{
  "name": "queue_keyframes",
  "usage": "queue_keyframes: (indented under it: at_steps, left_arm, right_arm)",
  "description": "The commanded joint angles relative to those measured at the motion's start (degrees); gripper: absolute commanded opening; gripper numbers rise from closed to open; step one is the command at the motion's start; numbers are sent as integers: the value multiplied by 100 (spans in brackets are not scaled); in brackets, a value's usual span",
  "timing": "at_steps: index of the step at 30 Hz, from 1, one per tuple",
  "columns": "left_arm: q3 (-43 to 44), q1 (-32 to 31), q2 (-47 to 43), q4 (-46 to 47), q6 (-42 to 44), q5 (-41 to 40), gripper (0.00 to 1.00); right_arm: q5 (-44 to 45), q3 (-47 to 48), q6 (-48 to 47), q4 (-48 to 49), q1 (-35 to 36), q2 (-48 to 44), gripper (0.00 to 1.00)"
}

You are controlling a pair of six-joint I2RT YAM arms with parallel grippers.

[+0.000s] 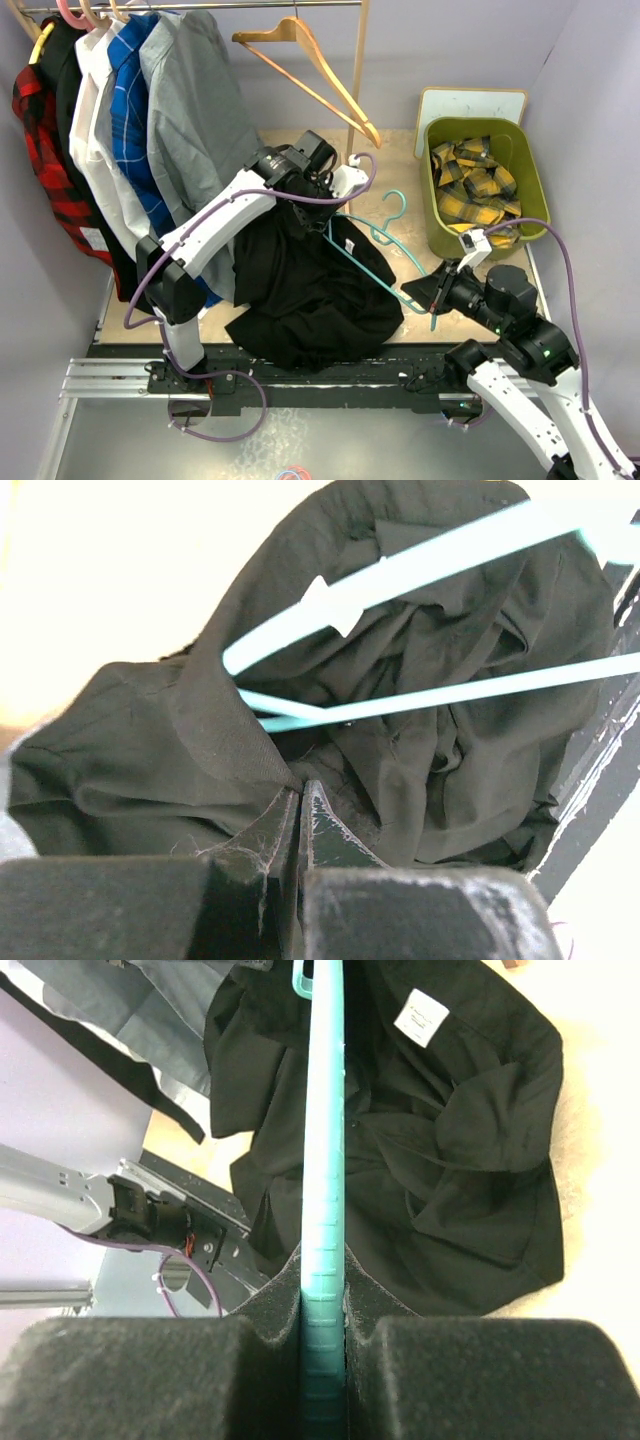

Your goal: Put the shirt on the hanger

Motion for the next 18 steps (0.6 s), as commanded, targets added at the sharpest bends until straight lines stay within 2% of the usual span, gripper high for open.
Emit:
queue_keyframes:
  at_steps: [1, 8, 13, 18]
  left_arm:
    - [548, 6, -7, 68, 3, -255, 0]
    - [723, 2, 37, 36, 38, -219, 0]
    - [995, 6, 83, -153, 59, 205, 0]
    - [1041, 1, 53, -137, 82, 164, 0]
  right_arm:
    - [-256, -73, 151, 920, -8, 23, 0]
    - [-136, -273, 274, 1362, -8, 74, 0]
    - [-89, -656, 474, 2154, -1, 262, 0]
    - [105, -759, 354, 2653, 7, 627, 0]
